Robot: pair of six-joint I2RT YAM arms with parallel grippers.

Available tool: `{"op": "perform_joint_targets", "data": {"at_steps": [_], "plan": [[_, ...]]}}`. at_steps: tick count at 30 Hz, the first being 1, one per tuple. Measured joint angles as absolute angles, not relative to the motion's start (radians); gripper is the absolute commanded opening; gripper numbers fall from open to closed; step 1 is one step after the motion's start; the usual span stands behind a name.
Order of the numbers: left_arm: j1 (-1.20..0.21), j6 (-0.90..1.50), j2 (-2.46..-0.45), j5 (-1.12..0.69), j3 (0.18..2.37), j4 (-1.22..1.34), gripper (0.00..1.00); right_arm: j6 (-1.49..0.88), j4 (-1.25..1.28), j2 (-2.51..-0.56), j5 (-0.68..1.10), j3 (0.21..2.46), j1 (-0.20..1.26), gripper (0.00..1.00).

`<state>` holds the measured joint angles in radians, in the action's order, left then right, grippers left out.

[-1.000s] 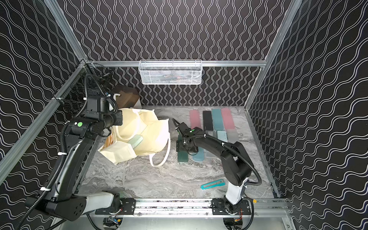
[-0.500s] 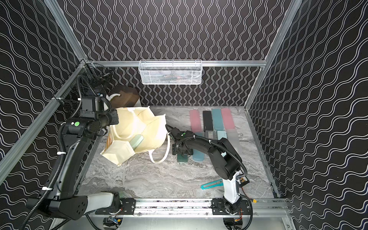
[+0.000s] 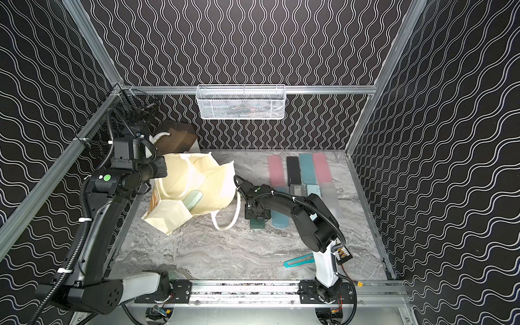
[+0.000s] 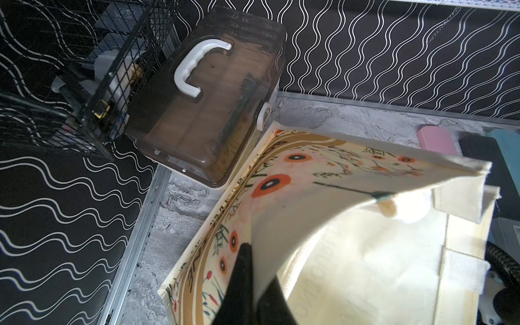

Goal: Take out the pencil case from the canvas bag
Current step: Pick up the pencil case from the center of the board, then place the pencil case at the center of the board.

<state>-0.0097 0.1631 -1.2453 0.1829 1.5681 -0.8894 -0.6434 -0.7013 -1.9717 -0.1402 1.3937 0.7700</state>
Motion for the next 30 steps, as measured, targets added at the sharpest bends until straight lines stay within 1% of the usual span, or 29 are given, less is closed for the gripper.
{"op": "perform_joint_targets", "data": {"at_steps": [5,10,15,21,30], "plan": [[-0.010,0.182,-1.189,0.188,1.520,-0.890,0.00,-0.632,-0.729,-1.937,-0.149,1.439,0.765,0.65],[-0.009,0.193,-1.106,0.220,1.448,-0.891,0.00,-0.573,-0.736,-1.951,-0.157,1.523,0.722,0.63],[-0.008,0.199,-1.048,0.256,1.401,-0.902,0.00,-0.490,-0.742,-2.061,-0.157,1.666,0.643,0.63],[-0.007,0.199,-1.039,0.270,1.393,-0.909,0.00,-0.402,-0.777,-2.201,-0.151,1.844,0.560,0.63],[-0.007,0.199,-1.054,0.265,1.400,-0.909,0.00,-0.319,-0.817,-2.371,-0.132,2.057,0.509,0.63]]}}
